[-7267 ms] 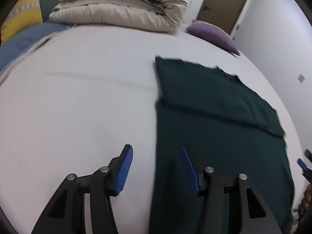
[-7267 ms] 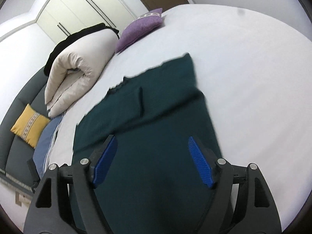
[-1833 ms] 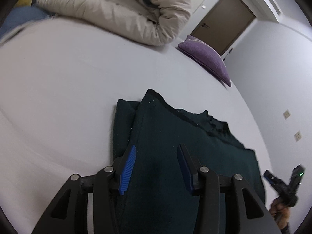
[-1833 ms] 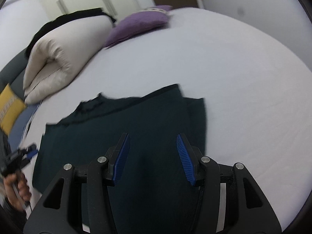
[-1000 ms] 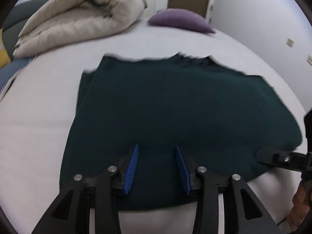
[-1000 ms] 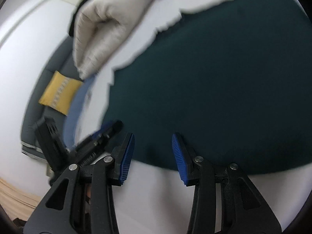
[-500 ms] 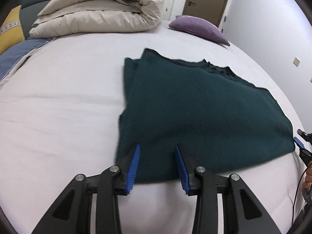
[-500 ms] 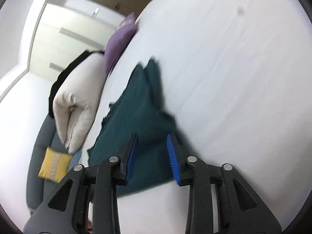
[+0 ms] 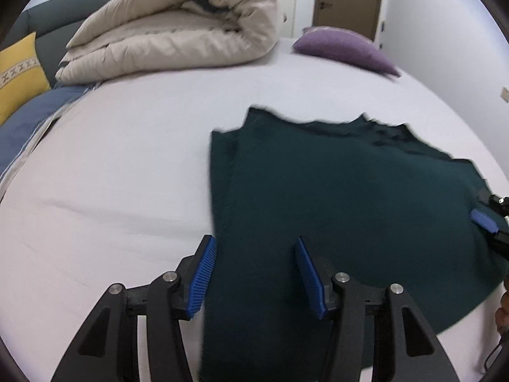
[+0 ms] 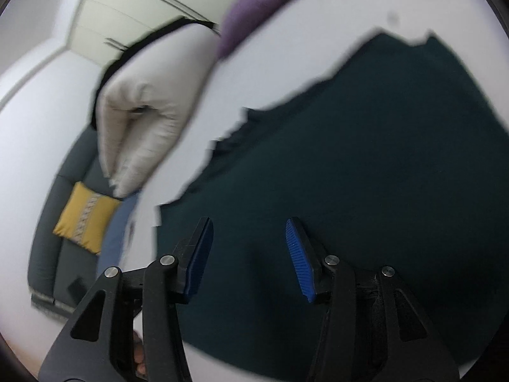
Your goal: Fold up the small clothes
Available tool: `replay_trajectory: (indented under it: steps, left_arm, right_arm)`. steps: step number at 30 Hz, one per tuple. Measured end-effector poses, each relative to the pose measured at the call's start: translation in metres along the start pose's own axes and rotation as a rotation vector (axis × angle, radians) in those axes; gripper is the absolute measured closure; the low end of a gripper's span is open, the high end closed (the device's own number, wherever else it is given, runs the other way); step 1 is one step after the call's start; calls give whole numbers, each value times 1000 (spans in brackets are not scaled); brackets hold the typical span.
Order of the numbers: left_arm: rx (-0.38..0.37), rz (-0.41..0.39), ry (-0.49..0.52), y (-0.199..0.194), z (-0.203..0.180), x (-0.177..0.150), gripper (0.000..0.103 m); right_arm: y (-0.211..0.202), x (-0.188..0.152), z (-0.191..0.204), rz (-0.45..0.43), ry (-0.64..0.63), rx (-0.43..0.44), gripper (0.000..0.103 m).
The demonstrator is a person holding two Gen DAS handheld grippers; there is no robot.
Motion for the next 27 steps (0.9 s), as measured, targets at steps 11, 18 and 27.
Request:
replay_trajectory:
  steps: [11,18,27]
  left_arm:
    - [-40,-65,-150,-25,28,-1,37]
    - [-102,-108,-110,-60,-9,-9,37]
    - [-149,-78,-58,-63,-32,-30,40]
  right_arm:
    - [-123,72,-110,-319,181,-97,54]
    - [-156,59,-121,-253,126,-186,52]
    - [-123,30,-121,-182,164,-183,47]
Point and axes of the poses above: each gripper's, at about its wrist camera, not at the fingertips, and y roughly the way its jaws point, z to its left, x to its top, the point moved 5 cm from there along y, roughly the way its jaws point, and after that the axes turned 6 degrees about -z, right-handed, at the moved point
